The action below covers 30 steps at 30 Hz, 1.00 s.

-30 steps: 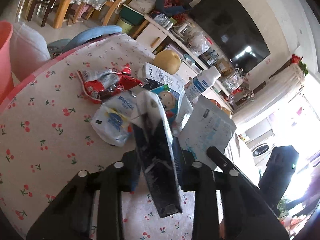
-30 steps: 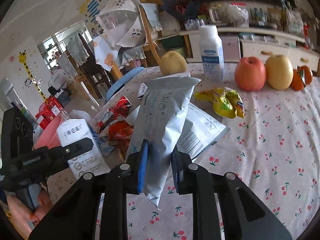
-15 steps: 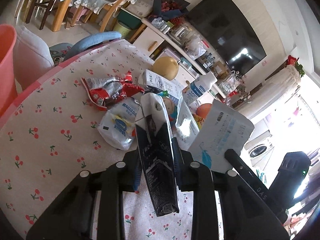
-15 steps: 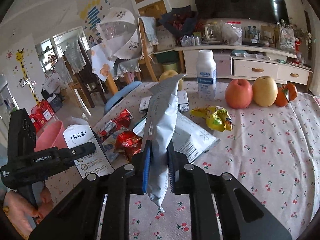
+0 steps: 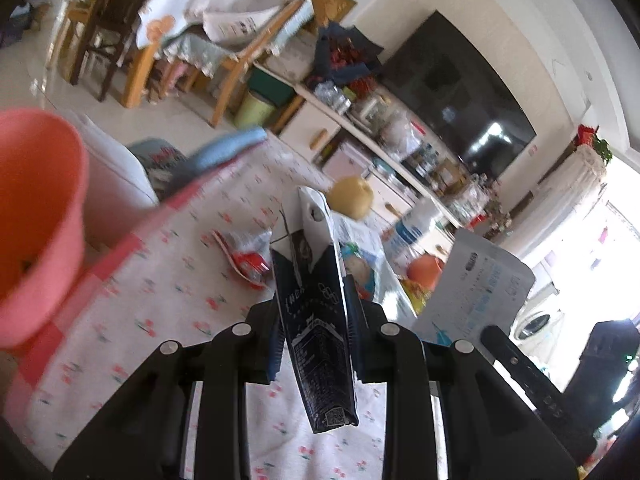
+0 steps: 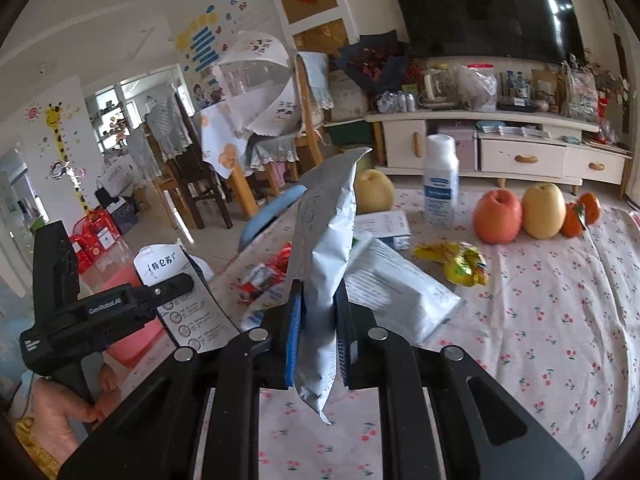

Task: Collect trash
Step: 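Carry both items over the pink bucket and open both grippers to drop them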

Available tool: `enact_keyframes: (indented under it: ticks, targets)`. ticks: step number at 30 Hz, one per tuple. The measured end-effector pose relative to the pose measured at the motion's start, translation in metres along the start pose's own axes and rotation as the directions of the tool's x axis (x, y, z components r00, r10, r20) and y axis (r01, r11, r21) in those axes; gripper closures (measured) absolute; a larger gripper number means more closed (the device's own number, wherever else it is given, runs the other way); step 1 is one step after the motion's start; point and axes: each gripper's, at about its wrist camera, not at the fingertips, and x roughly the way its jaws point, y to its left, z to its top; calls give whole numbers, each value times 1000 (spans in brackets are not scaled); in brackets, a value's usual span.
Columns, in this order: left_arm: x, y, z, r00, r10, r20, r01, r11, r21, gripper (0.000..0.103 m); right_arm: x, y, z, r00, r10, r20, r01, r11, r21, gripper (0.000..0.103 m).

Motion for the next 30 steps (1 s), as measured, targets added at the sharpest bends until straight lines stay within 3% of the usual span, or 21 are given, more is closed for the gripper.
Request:
enact_keyframes:
  ticks: [7, 10, 14, 20, 25, 30]
  targets:
    - [-36, 27, 25, 988, 98, 120, -97, 995, -11, 75, 8, 53, 10, 996, 88, 1, -88, 995, -37, 87]
    - [-55, 44, 37, 971, 162, 177, -161, 987, -24, 75, 18, 83, 15, 990, 139, -12, -140, 988, -59, 87]
    - [-81, 72, 52, 933, 264, 244, -258, 964, -56, 75, 37, 130, 20, 978, 203, -43, -207, 972, -111, 87]
    - [-100, 117, 67, 891, 373, 258, -349, 927, -138, 76, 79, 200, 22, 948, 297, -115, -312, 939, -146, 87]
    - [-104, 146, 75, 884, 408, 230, -367, 909, -199, 76, 122, 251, 15, 926, 328, -185, -358, 919, -165, 87]
    - [-103, 171, 77, 881, 436, 185, -385, 886, -257, 76, 158, 276, 3, 910, 329, -253, -376, 912, -167, 87]
